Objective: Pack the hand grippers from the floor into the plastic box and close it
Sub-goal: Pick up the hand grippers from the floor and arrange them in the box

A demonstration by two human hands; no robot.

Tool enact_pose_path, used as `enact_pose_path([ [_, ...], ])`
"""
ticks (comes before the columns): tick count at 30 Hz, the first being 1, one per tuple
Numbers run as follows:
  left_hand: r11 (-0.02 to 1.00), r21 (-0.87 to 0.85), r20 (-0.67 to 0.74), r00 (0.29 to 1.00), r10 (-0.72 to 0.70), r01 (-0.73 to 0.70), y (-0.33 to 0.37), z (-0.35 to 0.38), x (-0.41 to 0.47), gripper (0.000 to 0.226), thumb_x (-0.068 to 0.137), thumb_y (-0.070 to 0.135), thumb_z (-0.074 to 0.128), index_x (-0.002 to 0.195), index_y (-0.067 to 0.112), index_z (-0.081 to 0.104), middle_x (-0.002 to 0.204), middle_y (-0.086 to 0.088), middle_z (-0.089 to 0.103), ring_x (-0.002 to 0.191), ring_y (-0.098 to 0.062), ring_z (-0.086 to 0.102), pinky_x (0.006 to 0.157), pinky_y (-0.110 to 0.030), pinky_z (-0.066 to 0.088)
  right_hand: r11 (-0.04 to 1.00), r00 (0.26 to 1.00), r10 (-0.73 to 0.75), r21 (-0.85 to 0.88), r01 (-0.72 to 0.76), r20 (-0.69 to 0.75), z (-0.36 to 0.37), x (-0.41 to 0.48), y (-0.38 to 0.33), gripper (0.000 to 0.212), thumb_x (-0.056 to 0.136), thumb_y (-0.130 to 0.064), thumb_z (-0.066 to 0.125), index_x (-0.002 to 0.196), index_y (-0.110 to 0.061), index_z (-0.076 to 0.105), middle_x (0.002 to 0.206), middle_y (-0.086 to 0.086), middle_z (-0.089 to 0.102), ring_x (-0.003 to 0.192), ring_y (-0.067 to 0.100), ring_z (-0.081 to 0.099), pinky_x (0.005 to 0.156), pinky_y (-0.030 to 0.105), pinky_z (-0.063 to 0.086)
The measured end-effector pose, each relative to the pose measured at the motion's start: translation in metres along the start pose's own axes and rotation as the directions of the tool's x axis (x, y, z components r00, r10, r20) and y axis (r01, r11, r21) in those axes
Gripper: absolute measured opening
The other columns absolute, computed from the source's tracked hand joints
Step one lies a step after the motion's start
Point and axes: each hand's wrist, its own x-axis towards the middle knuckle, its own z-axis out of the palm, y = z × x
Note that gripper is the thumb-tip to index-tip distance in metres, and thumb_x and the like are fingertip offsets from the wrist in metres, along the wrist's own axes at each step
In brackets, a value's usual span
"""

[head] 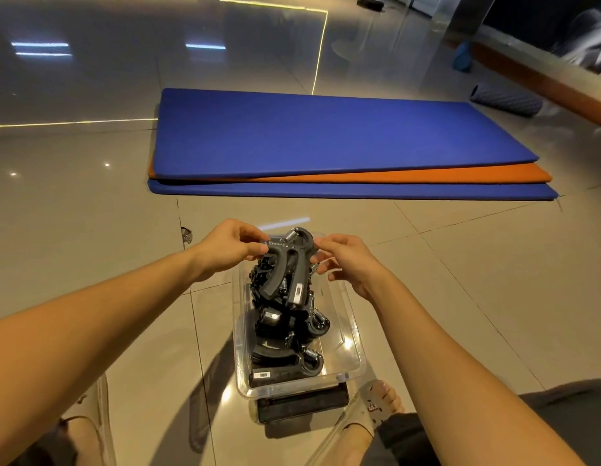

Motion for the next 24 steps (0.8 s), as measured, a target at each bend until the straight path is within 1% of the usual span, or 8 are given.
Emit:
enact_pose_path([
  [3, 0.995, 0.094, 0.127, 0.992, 0.010, -0.022, -0.002, 0.004, 0.003, 0.014, 0.092, 0.013, 0.069, 0.103, 0.020, 0.076, 0.096, 0.001, 0.076, 0.093, -0.017, 0.070, 0.079, -0.027, 0.054, 0.989, 0.999, 0.036, -0.141, -0.041, -0.038, 0.001, 0.000, 0.005, 0.037, 0.098, -0.036, 0.065, 0.112, -0.002, 0.069, 0.074, 0.005, 0.070, 0.057, 0.012, 0.058, 0.051, 0.025, 0.044],
  [6, 0.991, 0.130, 0.216, 0.976, -0.002, -0.026, 0.000, 0.008, 0.007, 0.017, 0.094, 0.011, 0.066, 0.106, 0.017, 0.075, 0.100, 0.000, 0.075, 0.097, -0.017, 0.070, 0.084, -0.029, 0.053, 0.968, 0.996, 0.081, -0.233, -0.089, -0.044, -0.003, -0.002, 0.015, 0.047, 0.096, -0.040, 0.065, 0.110, 0.004, 0.068, 0.078, 0.005, 0.067, 0.060, 0.012, 0.056, 0.054, 0.026, 0.043],
  [9, 0.989, 0.147, 0.293, 0.956, -0.013, -0.031, 0.003, 0.016, 0.009, 0.018, 0.094, 0.008, 0.065, 0.106, 0.016, 0.075, 0.100, 0.001, 0.076, 0.098, -0.015, 0.070, 0.087, -0.029, 0.052, 0.971, 0.993, 0.118, -0.208, -0.117, -0.005, -0.008, -0.005, 0.025, 0.041, 0.097, -0.036, 0.066, 0.106, 0.004, 0.070, 0.087, 0.007, 0.070, 0.060, 0.011, 0.057, 0.053, 0.025, 0.045],
  [12, 0.988, 0.147, 0.225, 0.974, 0.011, -0.045, -0.001, 0.030, 0.006, 0.022, 0.092, 0.014, 0.070, 0.113, 0.016, 0.072, 0.102, 0.000, 0.074, 0.098, -0.015, 0.070, 0.092, -0.032, 0.055, 0.989, 0.991, 0.129, -0.069, -0.130, -0.020, -0.008, -0.006, 0.036, 0.033, 0.097, -0.023, 0.068, 0.105, 0.008, 0.069, 0.083, 0.013, 0.068, 0.052, 0.012, 0.056, 0.048, 0.024, 0.049],
  [15, 0.990, 0.127, 0.096, 0.994, 0.044, -0.056, -0.012, 0.048, -0.010, 0.034, 0.084, 0.034, 0.079, 0.113, 0.022, 0.068, 0.100, 0.002, 0.074, 0.092, -0.012, 0.071, 0.083, -0.024, 0.058, 0.982, 0.976, 0.187, 0.044, -0.183, -0.111, -0.008, -0.005, 0.051, 0.034, 0.096, -0.019, 0.069, 0.107, 0.013, 0.066, 0.070, 0.015, 0.063, 0.047, 0.017, 0.058, 0.049, 0.027, 0.057],
  [19, 0.878, 0.449, 0.165, 0.981, 0.101, -0.166, -0.030, 0.068, -0.030, 0.060, 0.068, 0.062, 0.082, 0.116, 0.028, 0.069, 0.102, 0.015, 0.070, 0.091, -0.003, 0.065, 0.082, -0.028, 0.055, 0.963, 0.958, 0.259, 0.111, -0.246, -0.124, -0.006, -0.008, 0.067, 0.035, 0.096, -0.016, 0.069, 0.111, 0.015, 0.062, 0.068, 0.018, 0.062, 0.052, 0.024, 0.065, 0.053, 0.032, 0.062],
  [22, 0.734, 0.632, 0.134, 0.968, 0.212, -0.248, -0.041, 0.076, -0.034, 0.070, 0.066, 0.061, 0.082, 0.124, 0.028, 0.064, 0.105, 0.014, 0.069, 0.091, -0.005, 0.061, 0.079, -0.026, 0.049, 0.945, 0.950, 0.303, 0.150, -0.289, -0.081, -0.006, -0.008, 0.071, 0.033, 0.095, -0.012, 0.069, 0.111, 0.015, 0.061, 0.076, 0.021, 0.067, 0.058, 0.027, 0.070, 0.057, 0.034, 0.063],
  [24, 0.727, 0.643, 0.120, 0.969, 0.218, -0.243, -0.049, 0.080, -0.035, 0.069, 0.068, 0.055, 0.083, 0.127, 0.025, 0.063, 0.108, 0.010, 0.071, 0.092, -0.007, 0.063, 0.082, -0.028, 0.052, 0.940, 0.942, 0.334, 0.086, -0.329, -0.047, -0.009, -0.009, 0.071, 0.032, 0.094, -0.013, 0.071, 0.109, 0.014, 0.062, 0.080, 0.024, 0.070, 0.061, 0.028, 0.072, 0.056, 0.033, 0.063],
])
